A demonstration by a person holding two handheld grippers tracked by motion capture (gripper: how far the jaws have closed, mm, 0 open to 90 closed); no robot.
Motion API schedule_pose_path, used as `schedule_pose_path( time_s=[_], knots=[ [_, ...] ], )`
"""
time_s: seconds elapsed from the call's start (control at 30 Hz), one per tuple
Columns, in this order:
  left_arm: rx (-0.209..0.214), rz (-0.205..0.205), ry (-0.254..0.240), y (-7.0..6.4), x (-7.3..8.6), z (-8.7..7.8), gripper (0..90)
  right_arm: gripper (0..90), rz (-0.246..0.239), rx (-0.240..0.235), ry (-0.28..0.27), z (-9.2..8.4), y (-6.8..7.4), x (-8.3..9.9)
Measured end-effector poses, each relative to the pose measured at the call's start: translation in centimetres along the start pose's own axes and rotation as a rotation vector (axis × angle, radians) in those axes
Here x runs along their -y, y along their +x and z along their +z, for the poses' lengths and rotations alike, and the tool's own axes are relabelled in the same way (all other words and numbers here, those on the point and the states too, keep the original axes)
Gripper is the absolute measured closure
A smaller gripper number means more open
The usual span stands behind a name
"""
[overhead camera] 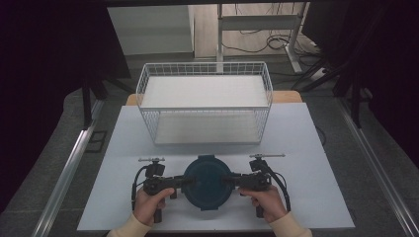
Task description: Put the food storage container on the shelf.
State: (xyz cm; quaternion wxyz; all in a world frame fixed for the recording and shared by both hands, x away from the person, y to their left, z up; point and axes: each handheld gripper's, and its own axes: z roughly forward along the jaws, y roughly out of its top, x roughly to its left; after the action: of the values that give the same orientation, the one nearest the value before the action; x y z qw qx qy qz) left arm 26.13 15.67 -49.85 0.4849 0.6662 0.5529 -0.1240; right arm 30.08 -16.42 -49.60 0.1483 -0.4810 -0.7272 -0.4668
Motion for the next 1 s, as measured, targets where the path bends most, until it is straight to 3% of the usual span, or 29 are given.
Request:
schedule_pose_path(
  time_s=[1.0],
  knots=[
    [0.036, 0.064, -0.041, -2.0, -2.8, -1.1, 41.7, 39.6, -0.098, 0.025, -0.066, -2.2, 2.2, -2.5]
  ],
)
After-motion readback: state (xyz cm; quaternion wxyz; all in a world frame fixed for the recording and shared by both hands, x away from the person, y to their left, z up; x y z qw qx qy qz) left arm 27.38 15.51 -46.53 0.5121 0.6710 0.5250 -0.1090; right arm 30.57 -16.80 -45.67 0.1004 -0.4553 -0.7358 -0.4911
